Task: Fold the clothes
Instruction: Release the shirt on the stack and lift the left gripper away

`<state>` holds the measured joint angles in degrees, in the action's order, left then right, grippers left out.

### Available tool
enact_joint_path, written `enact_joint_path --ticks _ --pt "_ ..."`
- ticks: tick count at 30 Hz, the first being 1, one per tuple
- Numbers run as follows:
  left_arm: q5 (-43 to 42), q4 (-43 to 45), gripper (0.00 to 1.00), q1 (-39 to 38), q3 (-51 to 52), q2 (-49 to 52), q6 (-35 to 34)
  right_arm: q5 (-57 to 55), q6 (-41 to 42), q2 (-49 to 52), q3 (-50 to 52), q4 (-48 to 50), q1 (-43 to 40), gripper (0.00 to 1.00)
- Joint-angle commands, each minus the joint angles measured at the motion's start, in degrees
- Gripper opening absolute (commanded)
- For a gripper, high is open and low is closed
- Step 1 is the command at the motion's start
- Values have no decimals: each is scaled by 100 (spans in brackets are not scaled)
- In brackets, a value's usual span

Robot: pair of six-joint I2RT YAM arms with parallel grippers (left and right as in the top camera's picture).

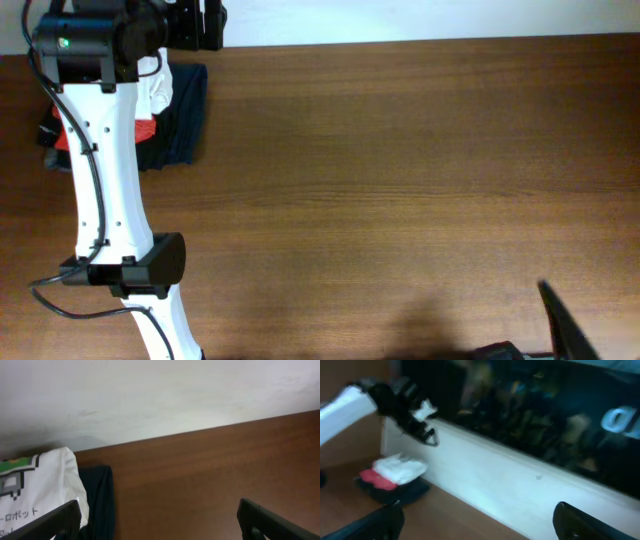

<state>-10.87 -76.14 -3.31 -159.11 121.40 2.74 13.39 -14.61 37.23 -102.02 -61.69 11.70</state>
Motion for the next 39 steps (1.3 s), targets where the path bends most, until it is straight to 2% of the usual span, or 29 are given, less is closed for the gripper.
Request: enact_joint_path --ticks 1,4,6,9,13,20,23,30,32,39 --pt "22 13 99 -2 -15 -55 -15 -125 -17 -1274 1749 671 -428 98" --pt "22 13 99 -2 -15 -55 -15 -59 7 -2385 3676 1727 -643 98" --pt "22 13 99 -2 -15 -55 -15 -33 238 -2975 5451 3230 -667 98" --pt "22 13 99 -2 -15 -55 -15 -35 807 -3353 7066 4819 -702 98" --pt "22 13 99 -2 -15 -55 -15 -63 914 -3703 8535 6247 -704 98" --pt "22 13 99 -2 -15 -55 -15 -166 916 -3703 10161 7777 -734 98" --pt "22 13 99 -2 -15 -55 -15 -282 914 -3703 10170 7648 -734 98" --pt "22 13 99 -2 -15 -55 -15 -658 890 -3703 10170 5794 -734 98" --pt "22 13 99 -2 -15 -55 -15 -1005 850 -3703 10170 5746 -743 98" --pt "22 13 99 -2 -15 -55 -15 -898 802 -3703 10170 5757 -1023 98"
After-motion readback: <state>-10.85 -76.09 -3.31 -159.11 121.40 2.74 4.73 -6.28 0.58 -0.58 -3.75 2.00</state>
